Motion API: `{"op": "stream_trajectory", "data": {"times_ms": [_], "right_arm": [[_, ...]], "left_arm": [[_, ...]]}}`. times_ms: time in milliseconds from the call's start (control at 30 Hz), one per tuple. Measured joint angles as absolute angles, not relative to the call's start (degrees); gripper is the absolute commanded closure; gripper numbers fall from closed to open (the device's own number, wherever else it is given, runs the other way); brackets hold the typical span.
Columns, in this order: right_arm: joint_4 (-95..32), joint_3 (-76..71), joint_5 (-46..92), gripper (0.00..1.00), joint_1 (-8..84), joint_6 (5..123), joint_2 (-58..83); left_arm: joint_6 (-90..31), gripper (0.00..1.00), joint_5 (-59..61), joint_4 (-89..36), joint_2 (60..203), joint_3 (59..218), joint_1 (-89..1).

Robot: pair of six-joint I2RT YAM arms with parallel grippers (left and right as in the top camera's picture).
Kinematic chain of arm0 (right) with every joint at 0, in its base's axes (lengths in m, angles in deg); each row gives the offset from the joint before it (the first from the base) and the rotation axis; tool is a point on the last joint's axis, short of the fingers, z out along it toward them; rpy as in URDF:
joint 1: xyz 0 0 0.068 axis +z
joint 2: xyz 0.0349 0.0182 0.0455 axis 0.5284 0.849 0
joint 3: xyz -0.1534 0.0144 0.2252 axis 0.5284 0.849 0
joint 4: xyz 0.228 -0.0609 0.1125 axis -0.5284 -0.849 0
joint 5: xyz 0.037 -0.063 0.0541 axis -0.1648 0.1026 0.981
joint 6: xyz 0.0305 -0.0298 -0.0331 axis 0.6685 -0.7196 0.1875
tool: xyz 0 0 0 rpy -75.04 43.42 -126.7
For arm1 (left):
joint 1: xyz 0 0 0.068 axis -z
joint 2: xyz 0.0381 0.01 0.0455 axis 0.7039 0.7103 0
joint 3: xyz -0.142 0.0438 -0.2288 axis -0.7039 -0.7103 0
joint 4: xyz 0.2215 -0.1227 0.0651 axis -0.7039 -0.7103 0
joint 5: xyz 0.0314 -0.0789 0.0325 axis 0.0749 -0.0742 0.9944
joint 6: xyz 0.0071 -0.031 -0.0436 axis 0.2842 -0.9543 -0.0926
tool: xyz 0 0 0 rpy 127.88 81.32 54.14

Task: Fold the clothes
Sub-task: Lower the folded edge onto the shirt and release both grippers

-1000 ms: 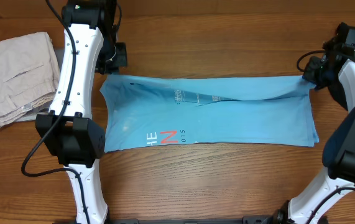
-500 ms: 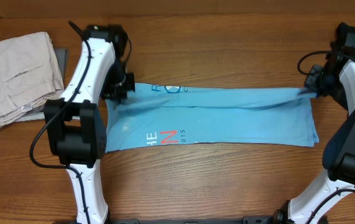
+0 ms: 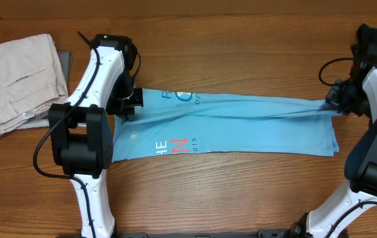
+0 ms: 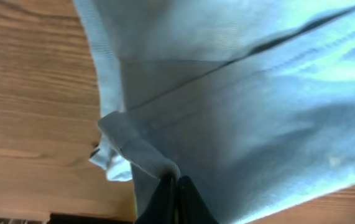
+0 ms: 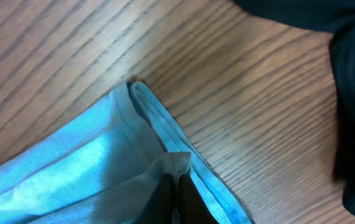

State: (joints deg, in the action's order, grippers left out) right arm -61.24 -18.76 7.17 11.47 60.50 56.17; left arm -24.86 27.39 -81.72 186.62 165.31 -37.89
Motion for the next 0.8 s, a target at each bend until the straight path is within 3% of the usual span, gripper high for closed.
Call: {"op": "stream_trajectory", "data": {"times_ms": [800], "right_arm": [[-63.62,-17.08,6.99,0.96,11.25,63.28,56.19]], "left_arm": [[-26.39,0.96,29.25,-82.79,186.62,163.0,-38.72]]}}
